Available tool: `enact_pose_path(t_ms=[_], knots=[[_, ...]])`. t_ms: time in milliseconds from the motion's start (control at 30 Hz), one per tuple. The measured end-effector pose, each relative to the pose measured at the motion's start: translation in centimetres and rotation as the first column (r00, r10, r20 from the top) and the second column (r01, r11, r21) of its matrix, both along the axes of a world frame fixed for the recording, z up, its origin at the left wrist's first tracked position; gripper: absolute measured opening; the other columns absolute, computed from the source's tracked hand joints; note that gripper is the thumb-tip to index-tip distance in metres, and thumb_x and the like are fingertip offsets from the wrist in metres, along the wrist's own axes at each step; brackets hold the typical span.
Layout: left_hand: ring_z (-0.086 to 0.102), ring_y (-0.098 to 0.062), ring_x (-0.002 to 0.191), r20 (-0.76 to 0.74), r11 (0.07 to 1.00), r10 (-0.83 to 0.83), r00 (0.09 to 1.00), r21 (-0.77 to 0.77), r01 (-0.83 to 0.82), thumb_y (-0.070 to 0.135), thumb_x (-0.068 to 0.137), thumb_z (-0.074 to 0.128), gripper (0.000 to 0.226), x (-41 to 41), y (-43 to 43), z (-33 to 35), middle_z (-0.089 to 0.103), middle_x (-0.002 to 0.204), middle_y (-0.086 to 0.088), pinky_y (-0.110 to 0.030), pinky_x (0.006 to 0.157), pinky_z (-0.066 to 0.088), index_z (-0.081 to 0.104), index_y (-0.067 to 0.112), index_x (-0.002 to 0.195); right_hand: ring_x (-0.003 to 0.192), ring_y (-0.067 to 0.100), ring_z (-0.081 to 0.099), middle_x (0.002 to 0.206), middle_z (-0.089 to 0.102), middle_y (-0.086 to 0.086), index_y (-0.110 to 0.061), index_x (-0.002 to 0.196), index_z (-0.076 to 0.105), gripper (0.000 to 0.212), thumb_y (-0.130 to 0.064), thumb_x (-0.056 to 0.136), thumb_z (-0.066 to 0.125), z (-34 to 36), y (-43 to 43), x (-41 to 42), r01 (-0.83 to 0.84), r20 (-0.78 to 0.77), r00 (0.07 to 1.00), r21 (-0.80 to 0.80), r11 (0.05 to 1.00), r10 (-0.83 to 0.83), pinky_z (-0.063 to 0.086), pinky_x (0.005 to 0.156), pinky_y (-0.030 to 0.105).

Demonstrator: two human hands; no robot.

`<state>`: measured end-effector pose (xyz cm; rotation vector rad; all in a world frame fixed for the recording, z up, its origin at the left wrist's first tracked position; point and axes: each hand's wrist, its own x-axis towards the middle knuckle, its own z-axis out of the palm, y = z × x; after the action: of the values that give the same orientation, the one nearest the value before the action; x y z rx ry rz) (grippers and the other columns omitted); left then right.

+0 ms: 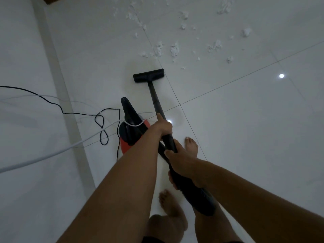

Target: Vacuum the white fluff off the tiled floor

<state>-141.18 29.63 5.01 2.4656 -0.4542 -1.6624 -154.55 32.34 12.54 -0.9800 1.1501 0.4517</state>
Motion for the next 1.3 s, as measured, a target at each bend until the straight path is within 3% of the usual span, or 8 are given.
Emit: enact_pose_path(t_ms=[100, 267, 433, 567, 633, 1067, 1300], knots=[[0.058, -0.036, 0.121, -0.080, 0.998, 0.069, 0.994, 0.000, -0.069, 0.010, 0.100, 0.042, 0.085, 0.5, -0.4, -1.2, 0.048, 0.144, -0.022, -0.046, 0.102, 0.052, -0.020, 0.023, 0.157, 0.047, 0.022, 0.056, 0.073, 0.058, 0.015, -0.035, 0.154, 0.023, 0.049, -0.027, 0.108, 0.039, -0.6, -0.5, 0.2, -0.012, -0.005, 1.000, -0.018, 1.000, 0.012, 0.054, 0.050, 0.036], [0.061, -0.034, 0.118, -0.118, 0.995, 0.097, 0.988, 0.007, -0.097, 0.011, 0.101, 0.040, 0.087, 0.5, -1.3, -2.0, 0.058, 0.130, -0.023, -0.047, 0.099, 0.054, -0.027, 0.028, 0.154, 0.045, 0.021, 0.056, 0.069, 0.057, 0.014, -0.036, 0.155, 0.019, 0.050, -0.028, 0.109, 0.038, -1.4, -1.5, 0.1, -0.027, -0.013, 1.000, 0.001, 1.000, 0.027, 0.053, 0.047, 0.034], [0.063, -0.033, 0.112, -0.097, 0.991, 0.134, 0.986, -0.002, -0.135, 0.013, 0.101, 0.040, 0.088, 1.0, -3.0, -2.8, 0.060, 0.125, -0.022, -0.046, 0.097, 0.055, -0.028, 0.030, 0.153, 0.045, 0.019, 0.054, 0.068, 0.054, 0.012, -0.035, 0.152, 0.023, 0.045, -0.028, 0.110, 0.038, -1.3, -3.5, 0.1, -0.036, 0.002, 0.999, 0.002, 0.999, 0.036, 0.053, 0.045, 0.031], [0.062, -0.033, 0.114, -0.126, 0.986, 0.165, 0.978, -0.016, -0.168, 0.014, 0.101, 0.040, 0.088, 1.8, -4.5, -3.5, 0.060, 0.125, -0.022, -0.048, 0.098, 0.054, -0.029, 0.033, 0.152, 0.050, 0.021, 0.056, 0.072, 0.055, 0.014, -0.034, 0.144, 0.024, 0.038, -0.027, 0.109, 0.039, -1.0, -5.3, 0.7, -0.040, 0.007, 0.999, -0.009, 0.999, 0.040, 0.055, 0.052, 0.035], [0.062, -0.033, 0.114, -0.140, 0.980, 0.192, 0.971, -0.016, -0.196, 0.014, 0.101, 0.041, 0.089, 2.2, -5.2, -3.8, 0.060, 0.124, -0.022, -0.048, 0.098, 0.054, -0.029, 0.035, 0.152, 0.047, 0.020, 0.055, 0.072, 0.055, 0.014, -0.035, 0.142, 0.025, 0.036, -0.028, 0.109, 0.039, -1.1, -6.0, 1.2, -0.025, 0.006, 1.000, -0.002, 1.000, 0.025, 0.054, 0.047, 0.033], [0.061, -0.034, 0.114, -0.166, 0.963, 0.253, 0.953, -0.050, -0.265, 0.014, 0.102, 0.042, 0.088, 5.1, -8.1, -5.3, 0.058, 0.126, -0.021, -0.048, 0.099, 0.053, -0.027, 0.036, 0.152, 0.043, 0.019, 0.055, 0.071, 0.055, 0.015, -0.051, 0.150, 0.019, 0.048, -0.033, 0.110, 0.037, -2.6, -9.0, 3.7, -0.056, 0.020, 0.998, 0.038, 0.998, 0.055, 0.051, 0.042, 0.029], [0.060, -0.034, 0.116, -0.163, 0.961, 0.258, 0.952, -0.057, -0.270, 0.013, 0.102, 0.042, 0.088, 6.6, -8.7, -5.4, 0.053, 0.135, -0.022, -0.047, 0.101, 0.053, -0.026, 0.036, 0.153, 0.045, 0.016, 0.056, 0.073, 0.056, 0.013, -0.048, 0.154, 0.013, 0.052, -0.033, 0.111, 0.037, -2.6, -9.6, 5.1, -0.084, 0.030, 0.996, 0.010, 0.996, 0.083, 0.050, 0.040, 0.026]])
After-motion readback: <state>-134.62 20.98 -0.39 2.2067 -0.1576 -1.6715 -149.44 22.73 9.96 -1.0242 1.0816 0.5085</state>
